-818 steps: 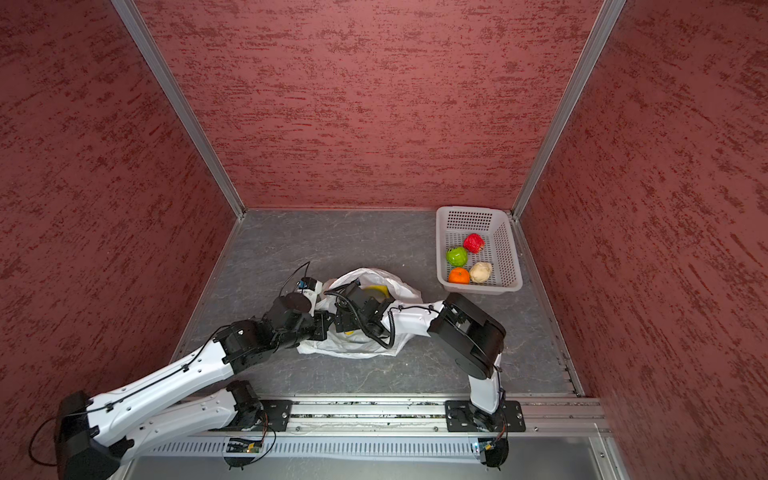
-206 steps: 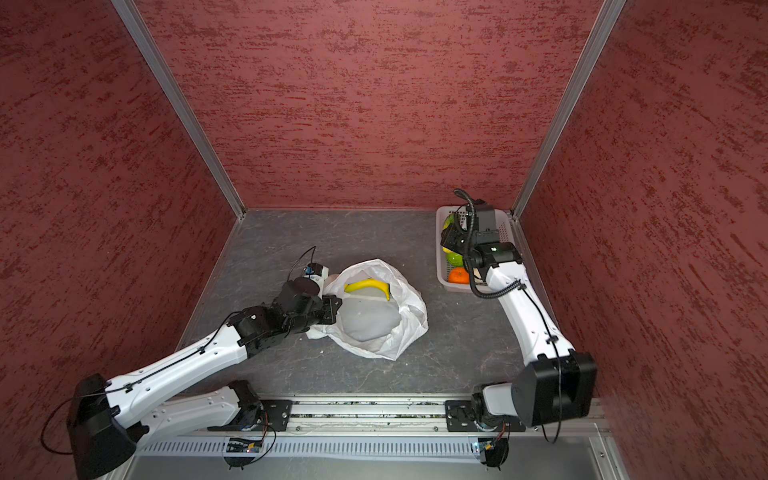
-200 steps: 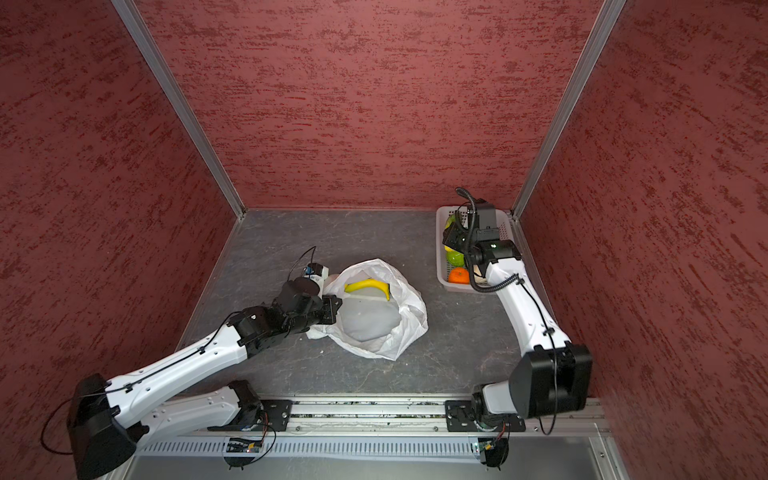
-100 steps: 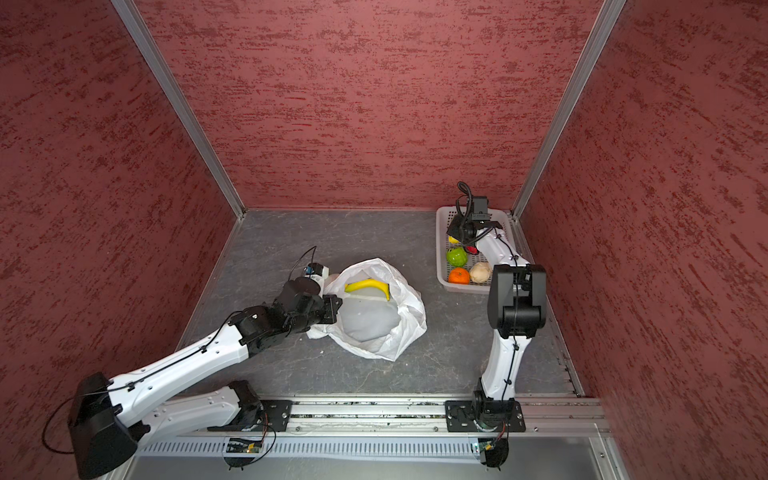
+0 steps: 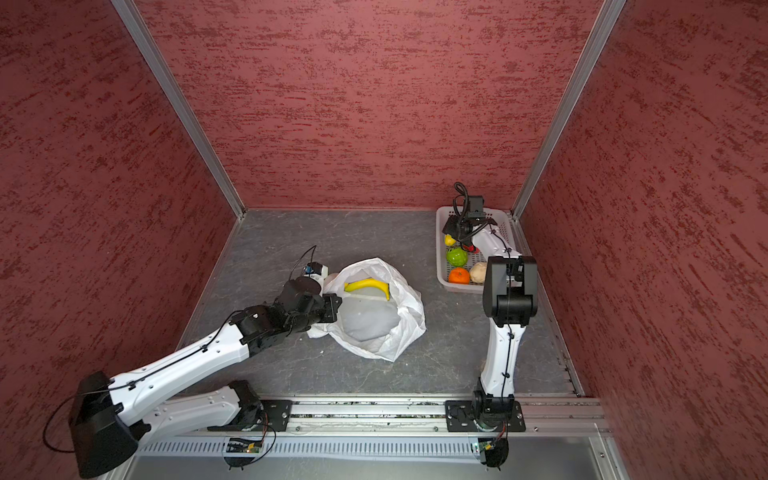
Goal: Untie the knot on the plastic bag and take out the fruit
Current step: 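Carry the green-yellow fruit over the white basket and release it, then move the right gripper back over the bag opening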
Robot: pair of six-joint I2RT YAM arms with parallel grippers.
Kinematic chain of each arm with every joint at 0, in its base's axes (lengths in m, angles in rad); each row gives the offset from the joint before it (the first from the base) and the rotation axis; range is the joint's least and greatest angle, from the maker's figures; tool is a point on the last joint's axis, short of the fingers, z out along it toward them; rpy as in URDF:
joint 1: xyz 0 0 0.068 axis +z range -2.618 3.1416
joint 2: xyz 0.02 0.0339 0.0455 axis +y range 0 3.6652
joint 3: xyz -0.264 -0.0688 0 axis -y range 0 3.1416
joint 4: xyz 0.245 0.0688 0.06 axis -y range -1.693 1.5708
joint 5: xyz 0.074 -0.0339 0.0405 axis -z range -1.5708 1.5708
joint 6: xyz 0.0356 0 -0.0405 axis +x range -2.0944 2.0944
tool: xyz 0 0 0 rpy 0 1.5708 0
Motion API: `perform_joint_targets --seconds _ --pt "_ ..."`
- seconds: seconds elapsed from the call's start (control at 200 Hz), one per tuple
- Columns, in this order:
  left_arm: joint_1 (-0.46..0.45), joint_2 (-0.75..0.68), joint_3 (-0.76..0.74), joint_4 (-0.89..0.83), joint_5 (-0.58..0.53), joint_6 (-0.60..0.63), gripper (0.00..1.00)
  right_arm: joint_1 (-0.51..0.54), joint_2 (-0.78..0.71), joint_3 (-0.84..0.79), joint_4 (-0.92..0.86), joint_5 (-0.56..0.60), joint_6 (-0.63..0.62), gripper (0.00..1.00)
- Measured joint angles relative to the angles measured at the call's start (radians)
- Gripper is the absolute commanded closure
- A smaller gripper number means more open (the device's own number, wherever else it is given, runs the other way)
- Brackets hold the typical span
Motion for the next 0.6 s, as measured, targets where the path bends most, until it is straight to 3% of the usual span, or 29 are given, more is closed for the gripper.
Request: perform_joint_targets --seconds 0.361,0.601 --pt "-0.008 -0.003 0.001 0.000 -0.005 0.000 1.00 0.000 -0.019 -0.003 -0.027 -0.004 -0.009 0.24" --pt "-0.009 -0.023 0.007 -0.008 -0.013 0.002 1.00 0.013 -0.257 -0.141 -0.053 -0.047 -0.039 0.24"
